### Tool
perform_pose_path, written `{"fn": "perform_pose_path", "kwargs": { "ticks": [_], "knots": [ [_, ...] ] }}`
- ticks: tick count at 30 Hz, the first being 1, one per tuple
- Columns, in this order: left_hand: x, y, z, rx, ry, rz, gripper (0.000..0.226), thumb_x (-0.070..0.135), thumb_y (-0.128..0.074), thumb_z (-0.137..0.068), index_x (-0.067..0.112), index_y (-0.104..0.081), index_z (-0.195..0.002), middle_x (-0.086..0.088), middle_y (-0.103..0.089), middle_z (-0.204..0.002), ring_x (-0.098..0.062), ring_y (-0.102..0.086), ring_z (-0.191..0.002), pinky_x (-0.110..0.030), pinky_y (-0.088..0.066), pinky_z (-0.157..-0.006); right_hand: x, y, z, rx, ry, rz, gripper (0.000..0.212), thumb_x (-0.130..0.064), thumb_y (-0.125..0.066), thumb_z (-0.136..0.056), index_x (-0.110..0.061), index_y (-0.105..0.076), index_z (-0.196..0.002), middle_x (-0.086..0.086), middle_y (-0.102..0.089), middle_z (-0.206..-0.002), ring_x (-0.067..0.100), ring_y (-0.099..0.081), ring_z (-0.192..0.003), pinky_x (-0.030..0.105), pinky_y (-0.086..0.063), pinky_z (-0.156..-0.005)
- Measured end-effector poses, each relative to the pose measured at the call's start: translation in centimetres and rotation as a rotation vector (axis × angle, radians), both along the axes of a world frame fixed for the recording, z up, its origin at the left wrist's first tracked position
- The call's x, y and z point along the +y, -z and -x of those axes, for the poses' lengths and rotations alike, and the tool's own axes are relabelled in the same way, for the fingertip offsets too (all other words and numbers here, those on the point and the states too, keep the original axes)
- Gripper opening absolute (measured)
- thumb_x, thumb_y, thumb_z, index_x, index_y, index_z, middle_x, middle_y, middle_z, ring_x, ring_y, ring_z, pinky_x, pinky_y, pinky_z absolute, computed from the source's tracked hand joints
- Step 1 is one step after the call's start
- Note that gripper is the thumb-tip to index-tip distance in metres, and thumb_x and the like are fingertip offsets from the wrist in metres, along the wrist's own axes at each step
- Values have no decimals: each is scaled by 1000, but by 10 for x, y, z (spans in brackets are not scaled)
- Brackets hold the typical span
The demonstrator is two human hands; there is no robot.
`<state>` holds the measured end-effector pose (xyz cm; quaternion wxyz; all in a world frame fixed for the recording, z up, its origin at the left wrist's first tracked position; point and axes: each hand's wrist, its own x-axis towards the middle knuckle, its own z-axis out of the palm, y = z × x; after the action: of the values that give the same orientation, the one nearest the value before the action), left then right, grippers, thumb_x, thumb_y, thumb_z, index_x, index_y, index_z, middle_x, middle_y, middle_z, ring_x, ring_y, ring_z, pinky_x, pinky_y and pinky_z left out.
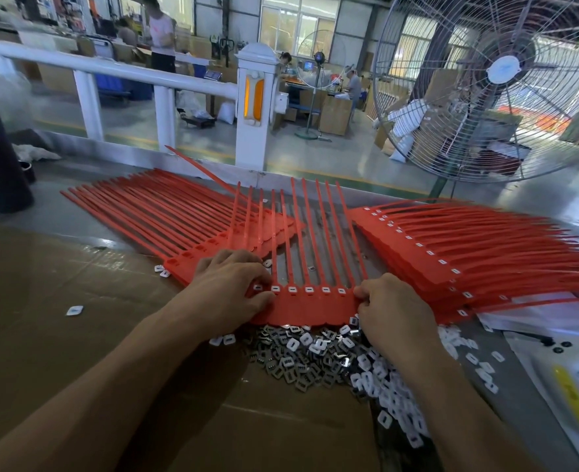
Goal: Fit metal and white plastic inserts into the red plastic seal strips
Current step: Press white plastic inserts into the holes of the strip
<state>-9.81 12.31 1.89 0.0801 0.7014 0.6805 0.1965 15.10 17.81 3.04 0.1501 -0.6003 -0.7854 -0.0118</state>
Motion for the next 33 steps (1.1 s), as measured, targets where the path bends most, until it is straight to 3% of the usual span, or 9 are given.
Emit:
{"fn": "perform_pose_path", "kwargs": {
  "ticks": [4, 7, 10, 12, 18, 24, 31, 33],
  "knots": [
    [0, 1, 0, -2, 1, 1, 40, 57, -57, -94, 43, -59, -131, 19, -41, -147, -8, -23, -138, -42, -14, -116, -1, 0, 3, -30, 13, 14, 33, -14, -50, -96, -23, -77, -113, 1, -64, -109, 23, -61, -104, 40, -54, -86],
    [-1, 1, 0, -13, 1, -7, 40, 58, -57, -94, 42, -59, -130, 19, -41, -147, -8, -23, -138, -41, -14, -114, -2, -3, -3, 108, 12, 55, 33, -16, -54, -98, -28, -77, -118, -2, -69, -120, 18, -64, -106, 36, -54, -90],
    [0, 1, 0, -17, -3, -7, 40, 57, -57, -94, 42, -59, -131, 18, -41, -148, -9, -23, -140, -43, -15, -116, -1, -4, -9, 236, 21, 77, 33, -15, -56, -98, -29, -76, -120, -7, -72, -122, 9, -64, -96, 29, -51, -87],
    [0, 1, 1, -21, -4, -3, 40, 57, -57, -94, 42, -59, -131, 18, -40, -148, -9, -23, -140, -43, -14, -116, 0, -7, -12, 309, 31, 83, 33, -15, -55, -99, -30, -76, -119, -8, -75, -117, 8, -67, -90, 32, -56, -86],
    [2, 1, 1, -23, -7, 1, 40, 57, -58, -93, 43, -60, -130, 19, -41, -147, -9, -22, -140, -42, -13, -116, 1, -4, -14, 257, 3, 85, 34, -15, -53, -99, -32, -79, -113, -11, -76, -115, 0, -60, -70, 27, -52, -71],
    [1, 2, 0, -27, -10, -5, 39, 57, -59, -93, 43, -60, -130, 19, -41, -147, -8, -23, -139, -42, -13, -116, 4, -5, -7, 159, 34, 119, 34, -15, -52, -97, -31, -79, -112, -10, -74, -120, 8, -65, -86, 28, -49, -74],
    [0, 1, 0, -29, -12, -4, 40, 56, -59, -93, 42, -60, -131, 19, -40, -148, -8, -22, -139, -41, -13, -116, 4, -6, -7, 208, 38, 184, 38, -13, -51, -96, -31, -78, -116, -9, -74, -123, 12, -69, -99, 31, -54, -84],
    [0, 1, 0, -26, -13, -1, 41, 57, -59, -93, 42, -60, -131, 19, -40, -148, -9, -22, -140, -42, -13, -116, 4, -6, -11, 229, 26, 208, 39, -13, -51, -97, -33, -77, -117, -8, -73, -126, 11, -68, -95, 32, -55, -86]
  ]
}}
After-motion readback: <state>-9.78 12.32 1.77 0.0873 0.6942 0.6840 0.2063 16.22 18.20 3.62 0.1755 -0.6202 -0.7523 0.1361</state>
